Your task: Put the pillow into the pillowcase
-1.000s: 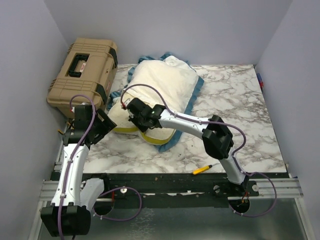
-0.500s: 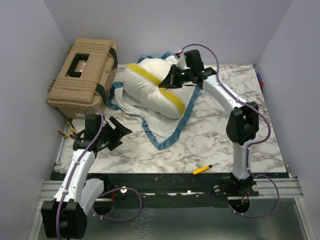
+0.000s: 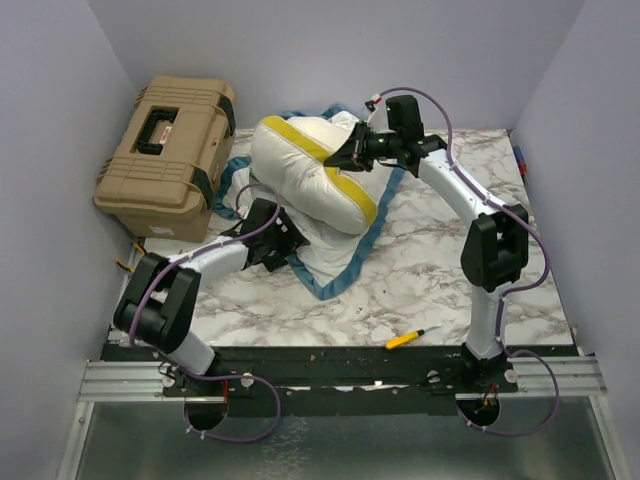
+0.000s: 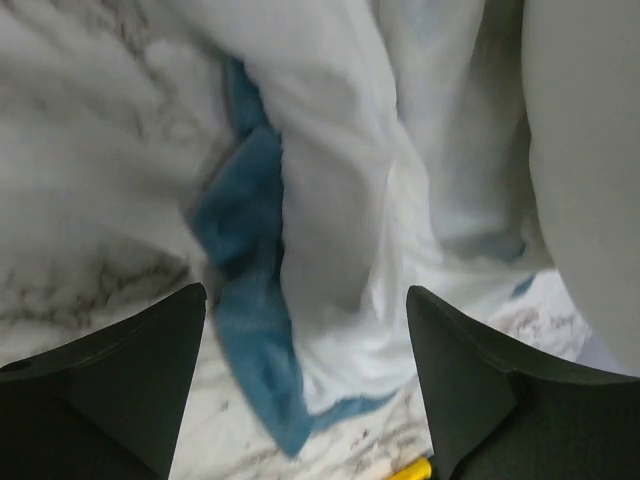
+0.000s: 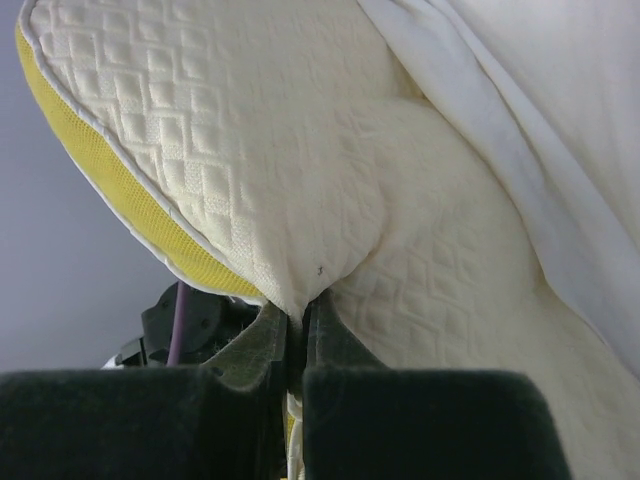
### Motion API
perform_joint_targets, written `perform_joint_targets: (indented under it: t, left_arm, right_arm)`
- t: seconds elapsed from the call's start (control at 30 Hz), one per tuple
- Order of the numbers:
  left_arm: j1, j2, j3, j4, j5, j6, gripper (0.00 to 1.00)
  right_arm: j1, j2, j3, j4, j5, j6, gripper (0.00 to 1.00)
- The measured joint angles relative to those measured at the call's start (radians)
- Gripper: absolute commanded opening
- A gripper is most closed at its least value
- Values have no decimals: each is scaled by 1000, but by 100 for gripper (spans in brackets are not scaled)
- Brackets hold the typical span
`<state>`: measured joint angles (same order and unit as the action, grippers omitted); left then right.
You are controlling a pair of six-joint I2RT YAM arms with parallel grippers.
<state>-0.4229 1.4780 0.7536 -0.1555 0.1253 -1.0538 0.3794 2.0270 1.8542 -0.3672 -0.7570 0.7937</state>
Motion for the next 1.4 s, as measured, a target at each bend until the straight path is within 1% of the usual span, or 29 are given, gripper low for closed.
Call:
perform_joint_targets:
  t: [0.1, 0.13, 0.17, 0.2, 0.3, 0.33, 0.37, 0.43, 0.5, 0.63, 0.73, 0.8, 0.87, 0.93, 1.03, 1.13, 1.23, 1.37, 1.4]
  left_arm:
    - [-7, 125, 72, 52, -76, -13, 81]
    - [-8, 148, 91, 75, -92, -23, 78]
    - [-9, 167, 106, 93, -113, -24, 71]
    - [-10, 190, 121, 117, -130, -29, 61]
    - [-10, 261, 158, 186, -156, -35, 19]
    - [-10, 286, 172, 206, -161, -33, 6]
    - [-10, 318, 187, 223, -165, -32, 0]
    - [-9, 356, 204, 256, -162, -31, 0]
    - [-10, 356, 206, 259, -161, -22, 0]
    - [-10, 309, 195, 227, -152, -1, 0]
    - [-10, 173, 201, 171, -125, 21, 0]
    - [-10, 85, 242, 147, -101, 35, 0]
    - [-12, 29, 332, 119, -76, 53, 0]
    - [-16, -3, 456, 101, -50, 81, 0]
    - [-25, -22, 631, 56, -17, 123, 0]
    - [-24, -14, 766, 26, 17, 149, 0]
    - [-31, 27, 932, -8, 54, 166, 0]
    - [-74, 142, 1173, -24, 104, 177, 0]
    - [-89, 184, 1243, -31, 117, 179, 0]
  right_arm:
    - [-3, -6, -3, -1, 0, 0, 0]
    - [-3, -8, -3, -1, 0, 0, 0]
    - [-3, -8, -3, -1, 0, 0, 0]
    - [-3, -9, -3, -2, 0, -1, 0]
    - [-3, -11, -3, -12, 0, -6, 0]
    - [-3, -13, -3, -18, 1, -9, 0]
    - [-3, -16, -3, -25, 1, -13, 0]
    - [-4, -25, -3, -38, 3, -24, 0]
    - [-7, -37, -3, -51, 9, -38, 0]
    - [-24, -76, -2, -91, 21, -72, 0]
    - [-53, -104, 3, -103, 20, -84, 0]
    - [-76, -114, 19, -106, 17, -85, 0]
    - [-98, -119, 45, -105, 4, -76, 0]
    - [-117, -126, 67, -82, -18, -53, 0]
    - [-135, -161, 74, 29, -67, 13, 0]
    - [-148, -206, 76, 130, -97, 77, 0]
    - [-159, -242, 66, 230, -115, 140, 0]
    - [-180, -292, -25, 389, -130, 236, 0]
    - [-191, -295, -38, 403, -130, 250, 0]
